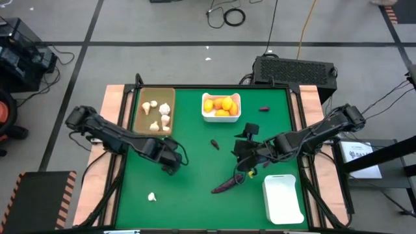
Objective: Sort produce into baskets
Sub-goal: Put the garlic into the orange bin
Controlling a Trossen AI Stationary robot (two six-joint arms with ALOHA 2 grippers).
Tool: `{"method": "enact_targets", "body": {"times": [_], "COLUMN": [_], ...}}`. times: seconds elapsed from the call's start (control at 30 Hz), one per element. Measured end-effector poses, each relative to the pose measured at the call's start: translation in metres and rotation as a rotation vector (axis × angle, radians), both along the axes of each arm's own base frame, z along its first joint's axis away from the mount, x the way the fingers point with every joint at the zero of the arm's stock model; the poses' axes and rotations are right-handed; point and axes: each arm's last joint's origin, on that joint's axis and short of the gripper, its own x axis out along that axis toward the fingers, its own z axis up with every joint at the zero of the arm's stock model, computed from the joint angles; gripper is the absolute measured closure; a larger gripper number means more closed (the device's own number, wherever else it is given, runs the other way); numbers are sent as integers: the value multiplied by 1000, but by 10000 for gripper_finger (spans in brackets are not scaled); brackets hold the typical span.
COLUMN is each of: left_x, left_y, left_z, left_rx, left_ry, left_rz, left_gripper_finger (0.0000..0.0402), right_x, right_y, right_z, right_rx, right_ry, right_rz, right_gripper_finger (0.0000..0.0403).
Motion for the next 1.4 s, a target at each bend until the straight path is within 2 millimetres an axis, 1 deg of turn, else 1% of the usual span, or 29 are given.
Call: {"method": "enact_targets", "body": {"times": [0.17, 0.33, 0.53, 0.63, 0.77, 0.93, 1.03, 1.23, 1.4], "left_x": [-1, 3, 9, 10, 6, 0, 0, -5, -5], "left_y": [0, -1, -2, -3, -2, -1, 0, 6, 7], "left_z": [-8, -16, -30, -33, -41, -58, -64, -74, -82], "left_rx": [41, 53, 75, 73, 57, 11, -4, 17, -5], "left_ry": [77, 105, 161, 180, 196, 212, 183, 199, 165], "left_rz": [-4, -37, -65, -97, -103, -131, -130, -116, -128], "left_gripper_finger": [178, 178, 178, 178, 178, 178, 178, 178, 178], "right_x": [1, 2, 2, 2, 1, 1, 0, -2, -2], "right_y": [2, 3, 3, 3, 3, 3, 2, 1, 2], "right_z": [0, 0, 0, 0, 0, 0, -6, -18, -19], "right_rx": [49, 109, 139, 150, 167, 180, 181, 175, 192], "right_ry": [-9, -19, -32, -38, -46, -53, -44, -22, -18], "right_rz": [16, 6, -24, -37, -53, -68, -73, -80, -70], "right_gripper_finger": [110, 110, 110, 110, 110, 110, 110, 110, 110]}}
